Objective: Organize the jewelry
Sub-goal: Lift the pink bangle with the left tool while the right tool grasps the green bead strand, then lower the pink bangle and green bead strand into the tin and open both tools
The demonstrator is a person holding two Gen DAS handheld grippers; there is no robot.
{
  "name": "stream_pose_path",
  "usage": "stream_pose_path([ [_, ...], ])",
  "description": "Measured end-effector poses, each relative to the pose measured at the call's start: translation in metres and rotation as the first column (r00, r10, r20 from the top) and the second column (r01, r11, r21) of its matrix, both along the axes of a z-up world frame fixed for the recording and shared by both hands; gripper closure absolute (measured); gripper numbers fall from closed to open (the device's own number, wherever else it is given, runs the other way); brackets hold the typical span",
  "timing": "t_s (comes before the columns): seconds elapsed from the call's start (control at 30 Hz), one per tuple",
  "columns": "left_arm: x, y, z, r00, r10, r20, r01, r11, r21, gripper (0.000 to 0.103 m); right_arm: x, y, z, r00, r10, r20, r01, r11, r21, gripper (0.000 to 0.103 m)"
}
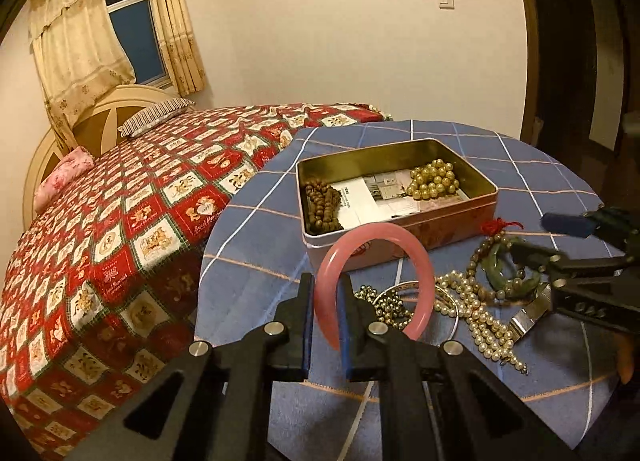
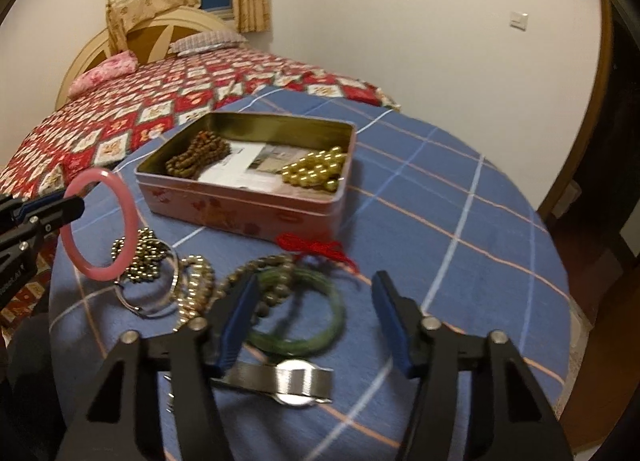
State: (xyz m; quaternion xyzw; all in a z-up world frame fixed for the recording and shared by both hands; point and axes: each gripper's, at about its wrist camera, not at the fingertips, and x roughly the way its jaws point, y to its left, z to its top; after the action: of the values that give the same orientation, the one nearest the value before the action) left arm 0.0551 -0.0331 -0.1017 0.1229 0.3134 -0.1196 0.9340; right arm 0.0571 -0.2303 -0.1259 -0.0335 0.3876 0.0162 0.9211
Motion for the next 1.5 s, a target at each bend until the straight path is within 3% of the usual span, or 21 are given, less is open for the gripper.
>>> stream_pose_path([
  [0.27, 0.003, 0.003, -0.008, 1.0, -0.002, -0.021, 0.002, 1.0, -0.01, 0.093, 0.01, 0.006, -0.016, 0.996, 0.025, -0.085, -0.023, 0.999, 0.025, 0.068],
  [0.33, 0.003, 0.003, -0.009, 1.0, -0.004, -0.023, 0.004, 1.0, -0.012, 0.093, 0.01, 0.006, -0.017, 0.995, 0.037, -0.093, -0.033, 0.999, 0.038, 0.089],
  [0.37, 0.002, 0.003, -0.008, 1.0, -0.004, -0.022, 0.004, 1.0, -0.014, 0.093, 0.009, 0.007, -0.017, 0.995, 0.04, -0.092, -0.037, 0.999, 0.035, 0.092],
  [0.93, 0.004, 0.007, 0.014, 0.999, 0.007, 0.031, -0.006, 0.999, -0.035, 0.093, -0.015, 0.025, 0.028, 0.989, 0.059, 0.136, -0.043, 0.992, -0.115, 0.092],
  [1.5, 0.062, -0.006, 0.043, 0.996, 0.036, 0.08, -0.031, 0.998, -0.055, 0.093, 0.037, 0.02, 0.061, 0.978, 0.037, 0.203, -0.007, 0.989, -0.145, 0.092],
])
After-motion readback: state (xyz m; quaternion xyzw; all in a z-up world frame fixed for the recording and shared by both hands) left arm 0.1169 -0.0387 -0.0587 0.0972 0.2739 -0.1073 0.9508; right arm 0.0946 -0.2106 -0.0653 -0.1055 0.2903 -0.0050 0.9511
